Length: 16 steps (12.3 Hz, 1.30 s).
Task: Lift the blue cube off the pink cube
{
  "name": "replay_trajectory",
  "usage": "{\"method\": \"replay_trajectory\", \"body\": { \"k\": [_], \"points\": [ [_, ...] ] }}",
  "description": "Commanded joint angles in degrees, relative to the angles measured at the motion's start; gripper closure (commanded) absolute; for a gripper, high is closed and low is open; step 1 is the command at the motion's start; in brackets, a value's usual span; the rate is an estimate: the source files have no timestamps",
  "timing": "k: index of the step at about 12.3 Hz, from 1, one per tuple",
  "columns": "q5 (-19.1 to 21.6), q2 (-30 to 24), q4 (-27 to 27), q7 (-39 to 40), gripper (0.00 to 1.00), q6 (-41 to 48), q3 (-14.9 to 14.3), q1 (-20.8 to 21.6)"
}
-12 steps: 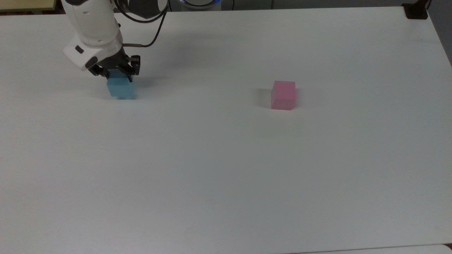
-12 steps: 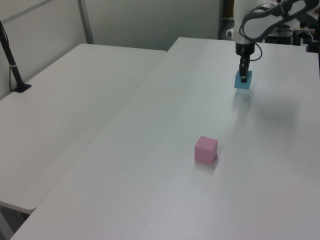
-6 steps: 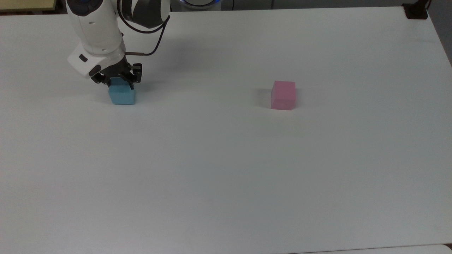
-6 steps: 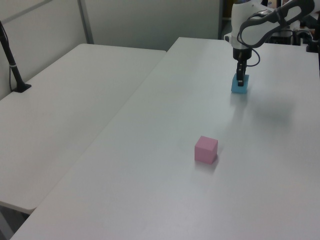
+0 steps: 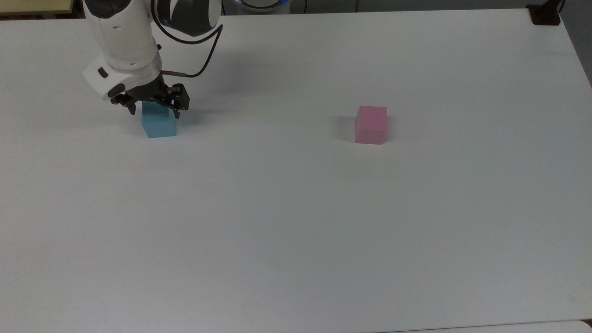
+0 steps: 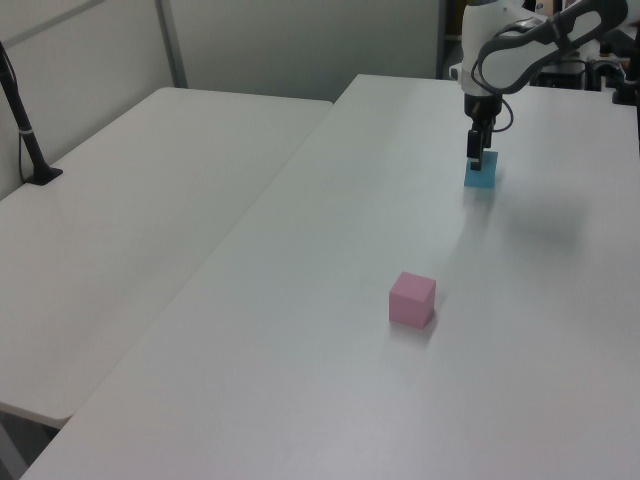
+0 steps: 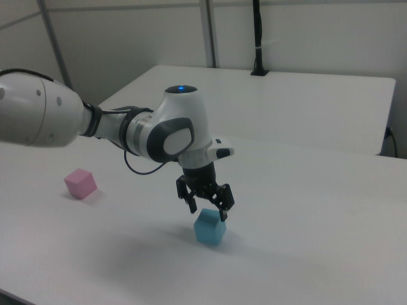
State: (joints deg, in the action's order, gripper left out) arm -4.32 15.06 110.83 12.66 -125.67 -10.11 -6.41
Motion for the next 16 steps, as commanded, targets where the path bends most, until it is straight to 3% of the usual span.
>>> {"method": "replay_trajectory", "body": {
  "k": [1, 4, 5, 6, 8, 11, 13, 16],
  "points": [
    [0.81, -4.06, -3.06, -4.84, 0.0, 6.2, -0.61, 0.87],
    [2.38, -6.36, -13.33, -4.93, 0.0, 22.79, -0.61, 1.58],
    [5.44, -8.27, -16.05, -4.93, 0.0, 27.71, -0.7, 1.58],
    [7.64, -10.38, -16.17, -5.1, 0.0, 29.93, -0.79, 1.75],
    [8.37, -14.77, -16.17, -8.42, 0.0, 33.19, -0.7, 3.76],
    [8.11, -18.39, -15.56, -13.09, 0.0, 32.78, -0.7, 6.75],
    [5.66, -18.58, -15.9, -15.46, 0.0, 31.02, -0.87, 9.3],
    [4.15, -18.05, -16.08, -15.39, 0.0, 30.48, -0.35, 9.49]
  ]
}}
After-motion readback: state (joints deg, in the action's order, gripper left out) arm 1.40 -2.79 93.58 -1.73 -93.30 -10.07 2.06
